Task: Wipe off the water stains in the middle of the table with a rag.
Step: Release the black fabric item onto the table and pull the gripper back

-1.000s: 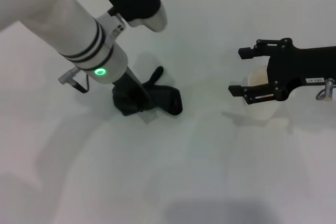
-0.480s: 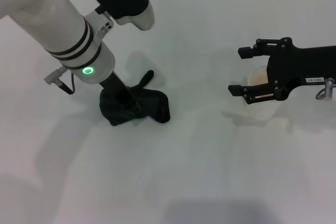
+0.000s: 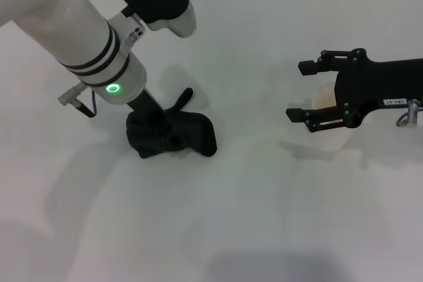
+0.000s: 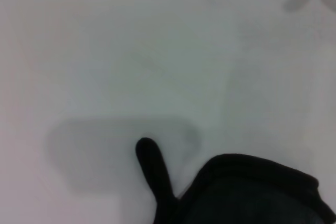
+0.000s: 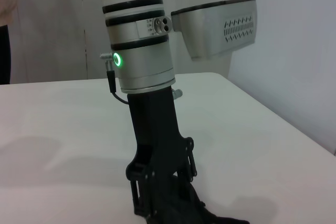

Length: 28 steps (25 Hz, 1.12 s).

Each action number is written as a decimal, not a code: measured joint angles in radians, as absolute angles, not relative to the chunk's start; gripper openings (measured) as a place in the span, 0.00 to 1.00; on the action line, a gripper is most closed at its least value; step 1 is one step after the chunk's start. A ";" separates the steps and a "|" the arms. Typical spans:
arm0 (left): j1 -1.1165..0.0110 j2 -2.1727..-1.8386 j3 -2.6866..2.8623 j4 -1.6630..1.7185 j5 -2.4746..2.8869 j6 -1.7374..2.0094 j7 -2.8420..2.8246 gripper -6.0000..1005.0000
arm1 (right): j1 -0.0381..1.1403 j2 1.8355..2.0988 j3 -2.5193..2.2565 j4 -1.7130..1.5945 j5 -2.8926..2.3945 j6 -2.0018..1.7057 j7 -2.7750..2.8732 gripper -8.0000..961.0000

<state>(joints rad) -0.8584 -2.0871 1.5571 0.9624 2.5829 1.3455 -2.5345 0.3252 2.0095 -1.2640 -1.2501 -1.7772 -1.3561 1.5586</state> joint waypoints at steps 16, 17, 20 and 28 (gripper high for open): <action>-0.739 -2.084 1.543 1.228 2.451 1.451 -2.533 0.89 | 0.316 2.006 -1.237 -1.273 -1.783 -1.389 1.584 0.88; -0.719 -2.083 1.533 1.262 2.433 1.464 -2.531 0.89 | 0.313 2.006 -1.229 -1.277 -1.784 -1.396 1.584 0.88; -0.632 -2.082 1.470 1.372 2.328 1.498 -2.502 0.88 | 0.306 2.006 -1.214 -1.282 -1.784 -1.410 1.585 0.88; -0.434 -2.079 1.228 1.403 2.075 1.548 -2.361 0.88 | 0.301 2.005 -1.207 -1.273 -1.786 -1.413 1.586 0.88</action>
